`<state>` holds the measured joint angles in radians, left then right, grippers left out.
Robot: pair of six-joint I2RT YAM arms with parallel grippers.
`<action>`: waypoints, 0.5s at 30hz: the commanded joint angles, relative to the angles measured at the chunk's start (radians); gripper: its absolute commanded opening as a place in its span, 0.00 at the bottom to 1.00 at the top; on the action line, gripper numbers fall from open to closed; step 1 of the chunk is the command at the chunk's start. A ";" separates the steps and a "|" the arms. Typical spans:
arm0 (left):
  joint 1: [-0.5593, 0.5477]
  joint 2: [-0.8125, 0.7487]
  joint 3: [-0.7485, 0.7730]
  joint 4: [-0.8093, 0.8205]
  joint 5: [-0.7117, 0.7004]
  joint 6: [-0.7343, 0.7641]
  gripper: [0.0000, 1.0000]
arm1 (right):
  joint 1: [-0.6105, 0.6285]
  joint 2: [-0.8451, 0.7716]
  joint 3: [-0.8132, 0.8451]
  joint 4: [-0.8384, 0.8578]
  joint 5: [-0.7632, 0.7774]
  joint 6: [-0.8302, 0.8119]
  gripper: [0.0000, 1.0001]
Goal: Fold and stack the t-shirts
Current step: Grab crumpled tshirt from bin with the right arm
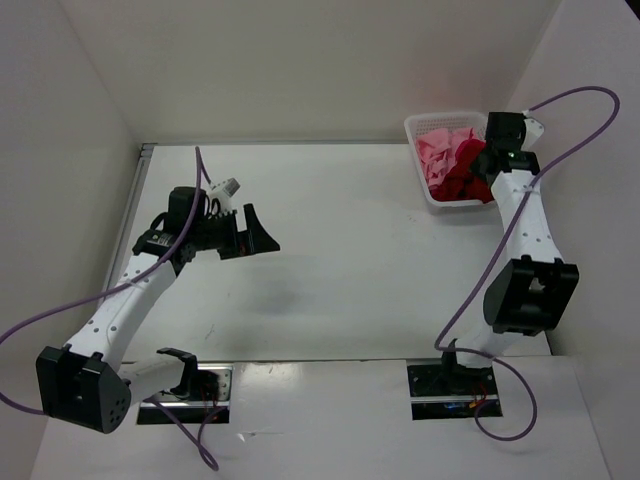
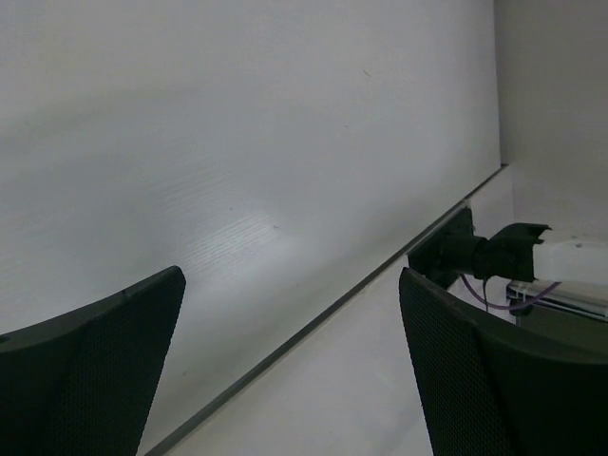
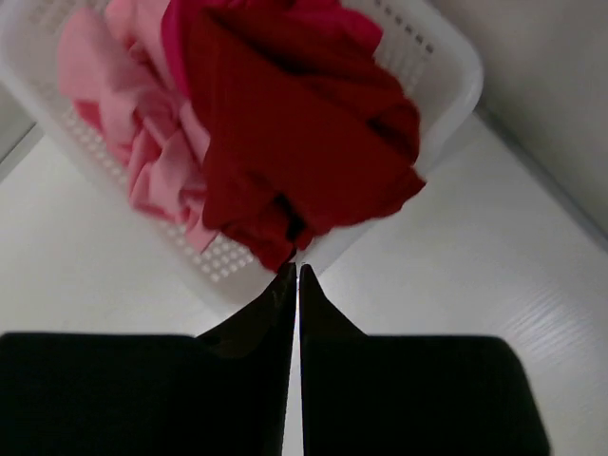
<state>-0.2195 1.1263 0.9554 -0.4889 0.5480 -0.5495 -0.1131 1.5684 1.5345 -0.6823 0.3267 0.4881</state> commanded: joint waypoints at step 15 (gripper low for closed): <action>-0.004 -0.002 0.013 0.070 0.041 0.010 0.55 | -0.063 0.324 0.325 0.053 -0.015 -0.083 0.55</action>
<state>-0.2207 1.1263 0.9531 -0.4412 0.5896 -0.5495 -0.1810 1.8862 1.7836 -0.6735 0.3325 0.4278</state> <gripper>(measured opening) 0.519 0.550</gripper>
